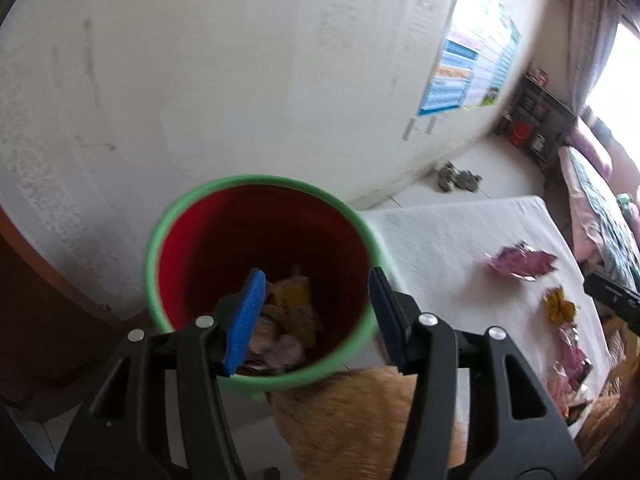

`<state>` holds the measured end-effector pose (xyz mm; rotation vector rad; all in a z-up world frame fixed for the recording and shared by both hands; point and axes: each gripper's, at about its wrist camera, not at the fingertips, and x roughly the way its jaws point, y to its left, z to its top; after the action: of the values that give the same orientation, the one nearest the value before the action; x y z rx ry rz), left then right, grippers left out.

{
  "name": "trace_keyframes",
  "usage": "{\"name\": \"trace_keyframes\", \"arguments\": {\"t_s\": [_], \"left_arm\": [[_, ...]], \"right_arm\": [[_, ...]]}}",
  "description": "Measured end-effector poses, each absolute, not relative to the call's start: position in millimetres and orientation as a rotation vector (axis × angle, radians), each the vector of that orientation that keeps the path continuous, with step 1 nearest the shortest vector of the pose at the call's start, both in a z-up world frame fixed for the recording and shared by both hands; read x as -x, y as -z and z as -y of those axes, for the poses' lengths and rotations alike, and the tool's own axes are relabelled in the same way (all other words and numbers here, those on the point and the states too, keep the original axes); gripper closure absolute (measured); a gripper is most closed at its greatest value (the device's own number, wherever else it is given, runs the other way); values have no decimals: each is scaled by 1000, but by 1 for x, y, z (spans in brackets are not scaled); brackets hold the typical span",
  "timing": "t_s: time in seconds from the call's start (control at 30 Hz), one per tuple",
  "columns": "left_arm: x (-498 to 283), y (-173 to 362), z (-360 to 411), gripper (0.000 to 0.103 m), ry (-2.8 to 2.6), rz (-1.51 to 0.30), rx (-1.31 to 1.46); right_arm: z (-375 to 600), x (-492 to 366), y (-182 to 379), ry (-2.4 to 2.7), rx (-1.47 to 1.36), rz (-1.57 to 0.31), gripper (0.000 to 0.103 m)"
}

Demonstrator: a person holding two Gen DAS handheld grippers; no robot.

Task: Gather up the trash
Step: 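Grasp the pink wrapper with the right gripper while the left gripper grasps the white strawberry carton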

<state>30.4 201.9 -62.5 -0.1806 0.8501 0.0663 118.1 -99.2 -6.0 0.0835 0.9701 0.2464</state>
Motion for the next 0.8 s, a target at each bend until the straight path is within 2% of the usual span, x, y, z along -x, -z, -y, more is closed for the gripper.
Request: {"name": "trace_keyframes", "arguments": {"t_s": [0.3,0.47,0.6,0.63,0.7,0.77,0.8], "left_arm": [[-15,71,-78,45,210,-948,82],[0,78,-6,38,397,-1008,10],[10,90,45,37,516,-1059,-67],[11,94,54,37,541,-1071,-80],[17,103,72,36,588,-1092,-122],[20,113,84,36,605,-1118,-166],[21,119,90,36,606,-1136,-184]], "right_arm": [[252,-100,61,54,-227,-1094,49],[269,-97,100,86,-347,-1197,47],[270,-103,112,61,-396,-1223,47],[267,-106,112,50,-393,-1223,51],[262,-106,109,26,-365,-1223,67],[262,-103,106,14,-350,-1219,88],[262,-101,104,13,-351,-1208,92]]}}
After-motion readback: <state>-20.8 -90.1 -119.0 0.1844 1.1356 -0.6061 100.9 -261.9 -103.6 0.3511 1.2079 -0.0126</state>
